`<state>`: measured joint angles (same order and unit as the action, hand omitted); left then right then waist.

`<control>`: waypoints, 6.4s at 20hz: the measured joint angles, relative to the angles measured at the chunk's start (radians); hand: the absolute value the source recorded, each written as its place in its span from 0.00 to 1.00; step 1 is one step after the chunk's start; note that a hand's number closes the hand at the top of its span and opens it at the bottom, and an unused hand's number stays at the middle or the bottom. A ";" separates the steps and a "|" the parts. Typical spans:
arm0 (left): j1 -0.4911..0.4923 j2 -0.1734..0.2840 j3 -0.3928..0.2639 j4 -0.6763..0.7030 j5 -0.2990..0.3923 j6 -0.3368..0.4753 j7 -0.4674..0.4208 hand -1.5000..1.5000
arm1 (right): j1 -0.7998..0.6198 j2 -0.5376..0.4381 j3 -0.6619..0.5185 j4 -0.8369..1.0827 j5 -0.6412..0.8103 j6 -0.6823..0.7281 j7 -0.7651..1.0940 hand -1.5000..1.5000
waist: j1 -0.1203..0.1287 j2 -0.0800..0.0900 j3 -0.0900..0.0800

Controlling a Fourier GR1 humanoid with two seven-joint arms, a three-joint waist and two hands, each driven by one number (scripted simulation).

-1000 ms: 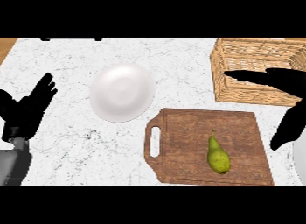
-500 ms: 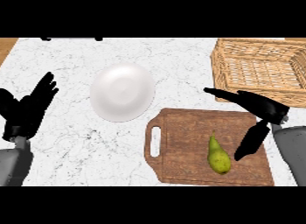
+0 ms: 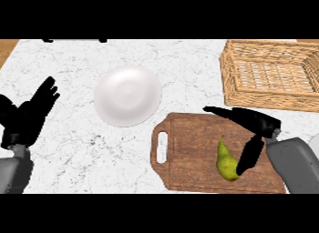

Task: Pick the pear from the cutting board and place it in the basket

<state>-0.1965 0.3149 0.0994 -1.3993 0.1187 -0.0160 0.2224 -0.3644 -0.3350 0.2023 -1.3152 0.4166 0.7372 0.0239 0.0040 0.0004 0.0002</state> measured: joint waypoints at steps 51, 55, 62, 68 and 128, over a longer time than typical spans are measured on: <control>0.014 -0.062 0.083 -0.029 -0.075 -0.048 0.018 0.50 | 0.313 0.145 0.155 -0.217 0.505 -0.231 -0.165 1.00 | -0.022 -0.014 -0.007; 0.017 -0.060 0.092 -0.021 -0.070 -0.050 0.017 0.50 | 0.499 0.237 0.287 -0.368 0.618 -0.379 -0.033 1.00 | -0.033 -0.013 -0.005; 0.010 -0.062 0.093 -0.022 -0.068 -0.049 0.022 0.50 | 0.748 0.317 0.474 -0.595 0.516 -0.567 -0.001 1.00 | -0.033 -0.007 -0.001; 0.022 -0.065 0.084 -0.038 -0.073 -0.053 0.023 0.50 | 0.836 0.310 0.539 -0.743 0.551 -0.705 -0.014 1.00 | -0.025 -0.008 -0.001; 0.013 -0.077 0.091 -0.025 -0.085 -0.078 0.002 0.50 | -0.311 0.021 -0.530 0.074 0.215 -0.833 0.129 0.00 | 0.004 0.001 0.000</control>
<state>-0.1836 0.2376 0.1902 -1.4246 0.0334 -0.0944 0.2239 -0.6753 -0.3139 -0.3279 -1.2417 0.6313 -0.0960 0.1530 0.0077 0.0017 0.0003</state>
